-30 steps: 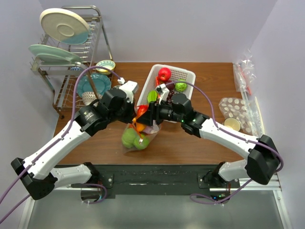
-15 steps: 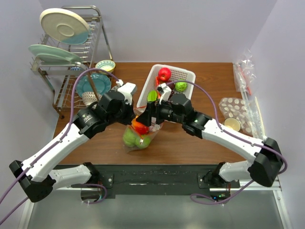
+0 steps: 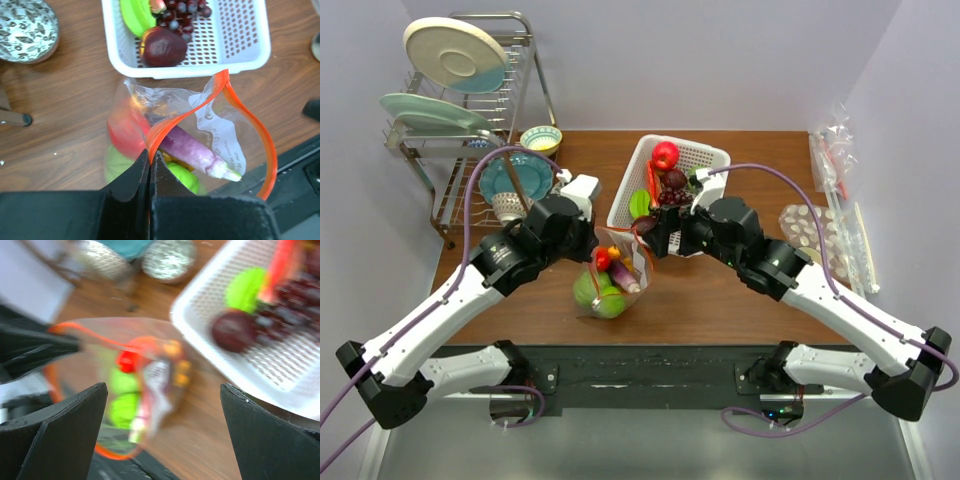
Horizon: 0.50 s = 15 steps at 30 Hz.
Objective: Place the food in the zip-top bag and seal the zipper
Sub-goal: Place the fake fruit in the zipper food storage bag, then pick up the fake fruit from the bin.
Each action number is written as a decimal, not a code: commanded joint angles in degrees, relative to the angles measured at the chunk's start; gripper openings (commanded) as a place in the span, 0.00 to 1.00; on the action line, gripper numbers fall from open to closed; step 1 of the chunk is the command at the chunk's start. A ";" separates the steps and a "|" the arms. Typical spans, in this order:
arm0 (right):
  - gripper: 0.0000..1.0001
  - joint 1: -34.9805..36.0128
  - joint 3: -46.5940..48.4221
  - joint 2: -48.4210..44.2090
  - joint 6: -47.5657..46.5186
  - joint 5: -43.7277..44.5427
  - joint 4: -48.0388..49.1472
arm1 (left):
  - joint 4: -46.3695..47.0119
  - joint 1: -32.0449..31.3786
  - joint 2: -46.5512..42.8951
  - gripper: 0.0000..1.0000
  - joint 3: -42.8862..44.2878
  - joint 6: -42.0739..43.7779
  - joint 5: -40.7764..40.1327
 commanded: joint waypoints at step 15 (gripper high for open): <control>0.98 -13.66 23.62 25.38 -9.48 5.14 -15.58 | -4.15 -0.16 -3.89 0.00 3.72 1.58 -12.66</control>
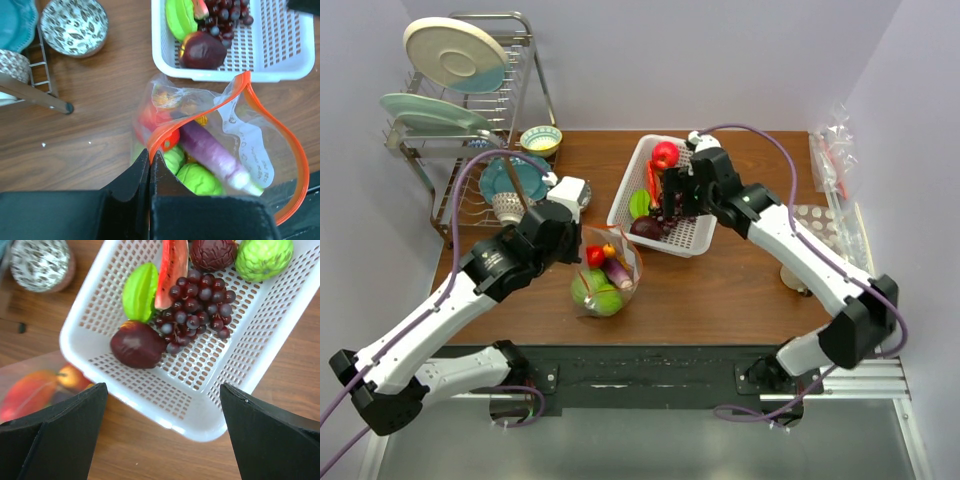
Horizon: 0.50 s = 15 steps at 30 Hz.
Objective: Place the food in the zip-top bag and seal the zipper
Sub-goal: Pick up the fake fruit from the bin.
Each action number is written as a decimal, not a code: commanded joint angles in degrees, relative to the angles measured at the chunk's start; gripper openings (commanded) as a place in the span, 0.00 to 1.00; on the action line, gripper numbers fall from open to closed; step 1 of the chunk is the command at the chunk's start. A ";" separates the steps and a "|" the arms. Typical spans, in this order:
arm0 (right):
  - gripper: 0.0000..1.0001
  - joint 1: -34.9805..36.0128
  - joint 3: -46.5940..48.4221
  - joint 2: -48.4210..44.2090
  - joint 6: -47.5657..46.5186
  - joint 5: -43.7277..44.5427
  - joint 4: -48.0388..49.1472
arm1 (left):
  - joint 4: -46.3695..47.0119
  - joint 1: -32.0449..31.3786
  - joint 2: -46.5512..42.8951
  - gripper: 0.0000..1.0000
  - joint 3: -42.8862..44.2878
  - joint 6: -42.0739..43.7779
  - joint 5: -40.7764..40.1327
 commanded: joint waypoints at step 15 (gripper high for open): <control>0.93 -6.19 24.07 31.77 -7.96 2.05 -7.11 | -0.61 -0.16 2.49 0.00 4.73 2.00 -0.56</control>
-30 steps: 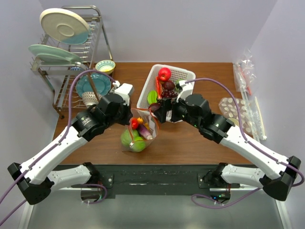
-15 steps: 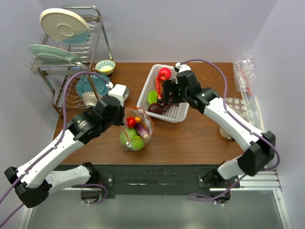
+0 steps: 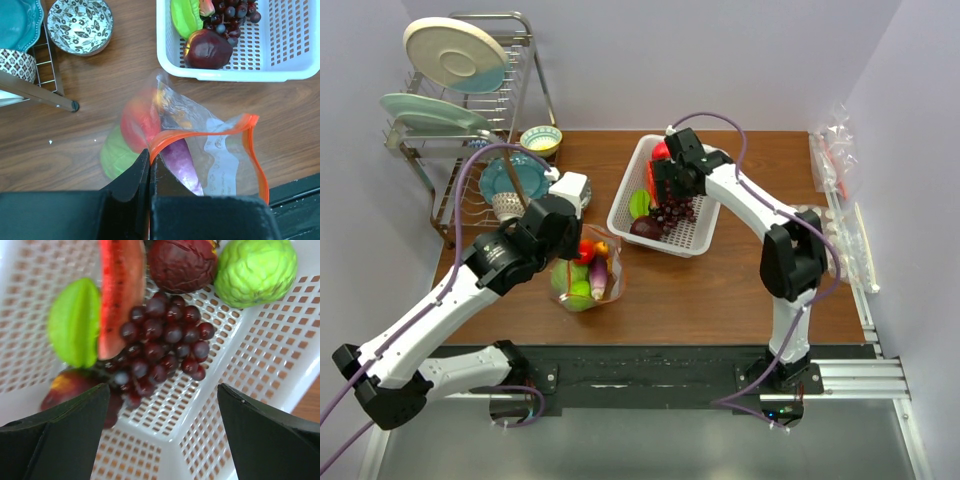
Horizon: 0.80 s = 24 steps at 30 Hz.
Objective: Place the food in the zip-top bag and seal the zipper
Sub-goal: Pick up the fake fruit from the bin.
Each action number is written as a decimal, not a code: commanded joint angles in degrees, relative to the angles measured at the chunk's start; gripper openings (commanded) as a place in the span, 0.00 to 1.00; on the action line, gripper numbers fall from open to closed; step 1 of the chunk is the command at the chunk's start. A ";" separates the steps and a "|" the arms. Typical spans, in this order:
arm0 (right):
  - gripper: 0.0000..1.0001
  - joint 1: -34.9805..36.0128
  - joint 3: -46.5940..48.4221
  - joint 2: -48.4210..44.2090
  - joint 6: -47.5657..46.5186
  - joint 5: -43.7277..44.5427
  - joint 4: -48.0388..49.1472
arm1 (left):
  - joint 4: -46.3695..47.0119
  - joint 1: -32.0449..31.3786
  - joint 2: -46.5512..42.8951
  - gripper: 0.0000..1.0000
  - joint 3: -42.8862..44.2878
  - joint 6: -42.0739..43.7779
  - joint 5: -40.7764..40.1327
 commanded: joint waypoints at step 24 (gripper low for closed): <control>0.36 -3.39 -2.25 7.26 0.64 -3.41 6.39 | 3.46 -0.16 2.20 0.00 2.42 1.39 4.22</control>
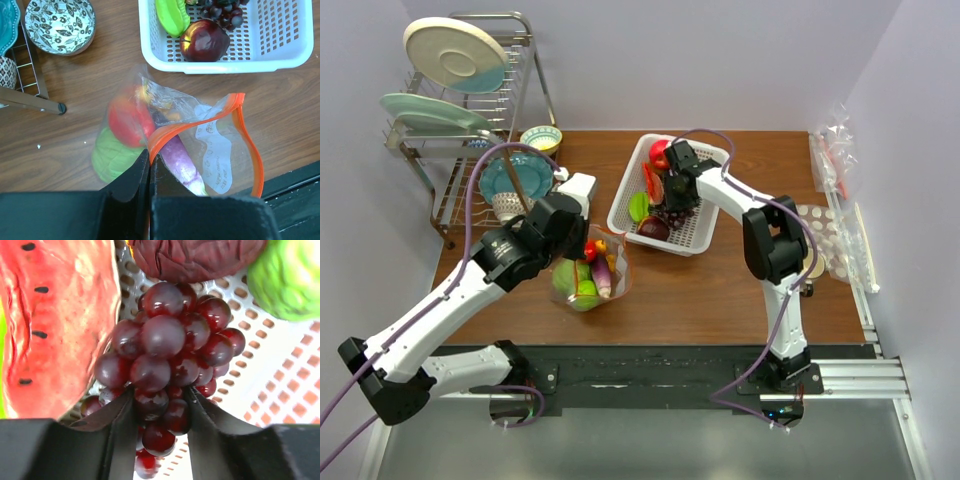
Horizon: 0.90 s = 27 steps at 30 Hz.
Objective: Place the food in the zip-top bag and seal the zipper
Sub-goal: Pick up the fake fruit from the bin.
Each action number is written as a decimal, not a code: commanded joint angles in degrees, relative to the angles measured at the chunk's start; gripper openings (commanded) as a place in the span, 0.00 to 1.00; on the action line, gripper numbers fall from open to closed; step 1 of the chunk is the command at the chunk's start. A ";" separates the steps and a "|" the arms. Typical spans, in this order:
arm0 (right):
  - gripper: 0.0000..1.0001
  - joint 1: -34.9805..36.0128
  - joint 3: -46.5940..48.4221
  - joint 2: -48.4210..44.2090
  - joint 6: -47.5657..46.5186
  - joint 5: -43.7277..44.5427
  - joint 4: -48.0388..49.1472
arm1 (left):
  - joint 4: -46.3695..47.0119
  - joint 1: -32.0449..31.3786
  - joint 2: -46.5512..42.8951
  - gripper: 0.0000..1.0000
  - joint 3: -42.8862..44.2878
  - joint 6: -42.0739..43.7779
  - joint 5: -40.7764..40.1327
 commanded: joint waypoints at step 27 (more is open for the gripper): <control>0.34 -0.09 -23.20 -49.81 0.88 -37.93 11.74 | 6.90 -0.24 3.61 0.00 1.96 0.71 4.33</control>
